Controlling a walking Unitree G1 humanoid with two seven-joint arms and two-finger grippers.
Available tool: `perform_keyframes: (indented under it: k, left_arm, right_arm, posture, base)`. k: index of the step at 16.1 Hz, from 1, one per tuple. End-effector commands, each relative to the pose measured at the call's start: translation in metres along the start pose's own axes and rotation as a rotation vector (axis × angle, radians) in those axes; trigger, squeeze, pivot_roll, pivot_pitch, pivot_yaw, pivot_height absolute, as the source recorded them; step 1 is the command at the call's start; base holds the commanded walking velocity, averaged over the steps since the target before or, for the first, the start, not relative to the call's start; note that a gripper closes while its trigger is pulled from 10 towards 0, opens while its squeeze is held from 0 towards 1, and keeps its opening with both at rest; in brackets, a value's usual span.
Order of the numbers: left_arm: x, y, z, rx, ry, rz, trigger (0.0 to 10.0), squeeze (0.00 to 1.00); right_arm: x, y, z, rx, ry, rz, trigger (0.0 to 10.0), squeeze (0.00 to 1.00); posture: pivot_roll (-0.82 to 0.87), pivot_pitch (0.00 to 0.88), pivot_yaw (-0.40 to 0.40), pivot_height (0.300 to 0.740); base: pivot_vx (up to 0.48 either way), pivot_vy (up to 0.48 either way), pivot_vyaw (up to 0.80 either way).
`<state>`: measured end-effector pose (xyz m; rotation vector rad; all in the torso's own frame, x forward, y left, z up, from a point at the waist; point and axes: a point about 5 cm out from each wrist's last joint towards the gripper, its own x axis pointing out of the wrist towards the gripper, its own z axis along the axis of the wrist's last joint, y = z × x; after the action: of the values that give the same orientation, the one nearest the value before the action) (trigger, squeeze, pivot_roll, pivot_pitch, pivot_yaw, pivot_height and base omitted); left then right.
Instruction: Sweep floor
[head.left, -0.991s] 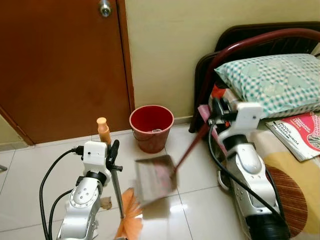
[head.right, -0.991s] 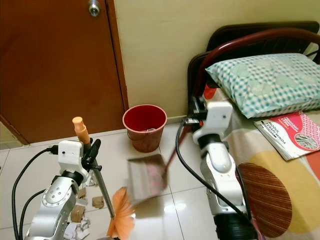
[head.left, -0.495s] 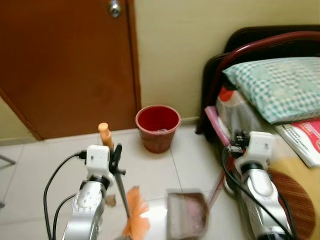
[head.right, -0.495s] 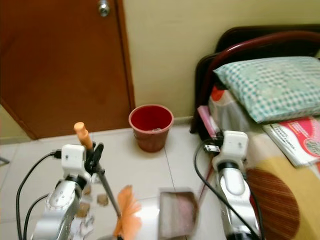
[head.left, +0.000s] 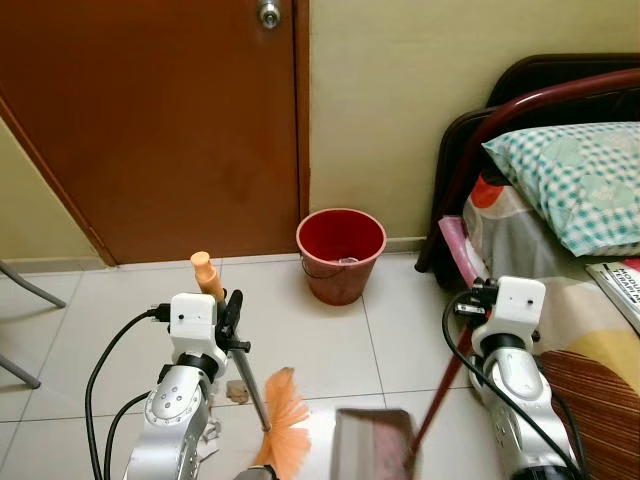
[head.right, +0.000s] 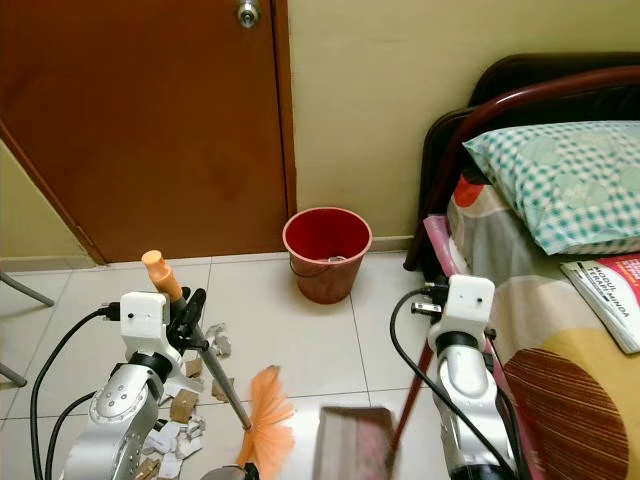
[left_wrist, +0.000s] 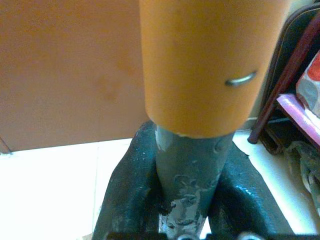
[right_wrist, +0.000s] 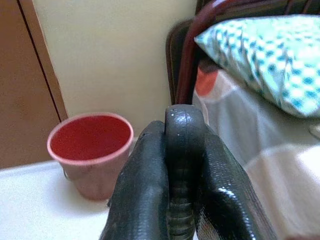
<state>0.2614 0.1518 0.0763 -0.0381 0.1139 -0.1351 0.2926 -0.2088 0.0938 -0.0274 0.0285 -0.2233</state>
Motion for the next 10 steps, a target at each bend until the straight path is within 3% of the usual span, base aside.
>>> perform_keyframes:
  k: [1, 10]
  left_arm:
    - [-0.001, 0.001, -0.001, 0.007, 0.019, -0.001, 10.0, 0.0]
    - [0.001, -0.005, 0.001, 0.027, 0.024, -0.043, 10.0, 0.0]
  right_arm:
    - [0.002, -0.005, 0.005, -0.019, -0.03, -0.028, 10.0, 0.0]
    - [0.008, 0.005, 0.01, -0.029, -0.057, -0.032, 10.0, 0.0]
  posture:
    - [0.08, 0.102, 0.033, 0.74]
    - [0.07, 0.118, 0.031, 0.74]
  base:
    - [0.0, 0.0, 0.58]
    - [0.0, 0.0, 0.8]
